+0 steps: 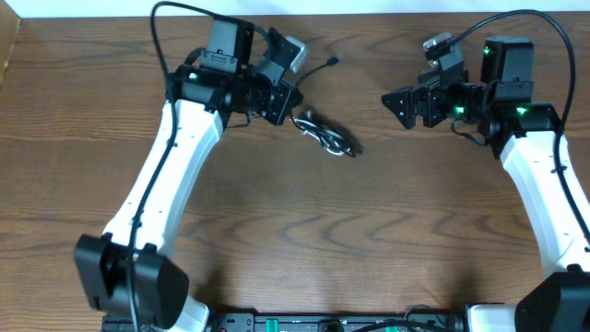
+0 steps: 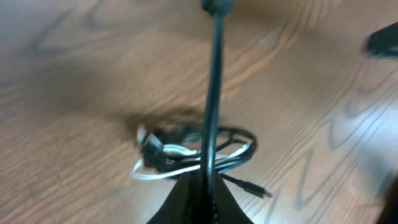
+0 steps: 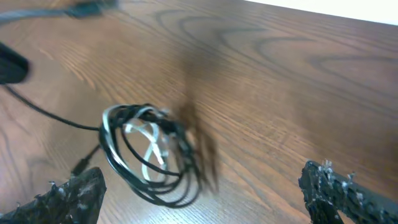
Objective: Untangle cables
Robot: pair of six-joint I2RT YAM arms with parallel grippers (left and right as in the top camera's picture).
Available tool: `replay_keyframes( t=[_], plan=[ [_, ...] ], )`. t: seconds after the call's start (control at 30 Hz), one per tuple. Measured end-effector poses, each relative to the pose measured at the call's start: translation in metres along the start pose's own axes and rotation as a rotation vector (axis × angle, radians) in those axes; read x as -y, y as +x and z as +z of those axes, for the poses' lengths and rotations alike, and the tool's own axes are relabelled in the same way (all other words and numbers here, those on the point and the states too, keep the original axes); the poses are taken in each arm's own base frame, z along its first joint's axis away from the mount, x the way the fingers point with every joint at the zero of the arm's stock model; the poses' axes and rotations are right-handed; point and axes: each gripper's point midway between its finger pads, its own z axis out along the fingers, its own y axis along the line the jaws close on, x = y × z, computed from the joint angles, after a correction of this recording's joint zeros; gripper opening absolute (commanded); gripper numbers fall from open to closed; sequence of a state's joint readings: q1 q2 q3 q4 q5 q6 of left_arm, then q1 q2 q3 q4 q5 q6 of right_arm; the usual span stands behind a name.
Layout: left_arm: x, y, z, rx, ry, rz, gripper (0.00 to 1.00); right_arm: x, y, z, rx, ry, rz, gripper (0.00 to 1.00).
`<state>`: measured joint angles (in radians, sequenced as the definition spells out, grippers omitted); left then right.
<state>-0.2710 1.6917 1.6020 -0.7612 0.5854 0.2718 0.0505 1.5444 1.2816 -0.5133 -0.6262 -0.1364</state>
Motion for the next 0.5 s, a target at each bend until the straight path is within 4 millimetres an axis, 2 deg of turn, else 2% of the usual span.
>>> replay_keyframes(
  t=[0.27,0.5],
  plan=[
    [0.008,-0.033,-0.021,0.136,0.001,-0.109,0.08,0.005,0.002,0.002,-0.009,0.039,0.029,0.97],
    [0.007,-0.054,-0.026,0.22,0.022,-0.31,0.07,0.007,0.008,0.011,-0.034,0.039,0.081,0.96]
  ],
)
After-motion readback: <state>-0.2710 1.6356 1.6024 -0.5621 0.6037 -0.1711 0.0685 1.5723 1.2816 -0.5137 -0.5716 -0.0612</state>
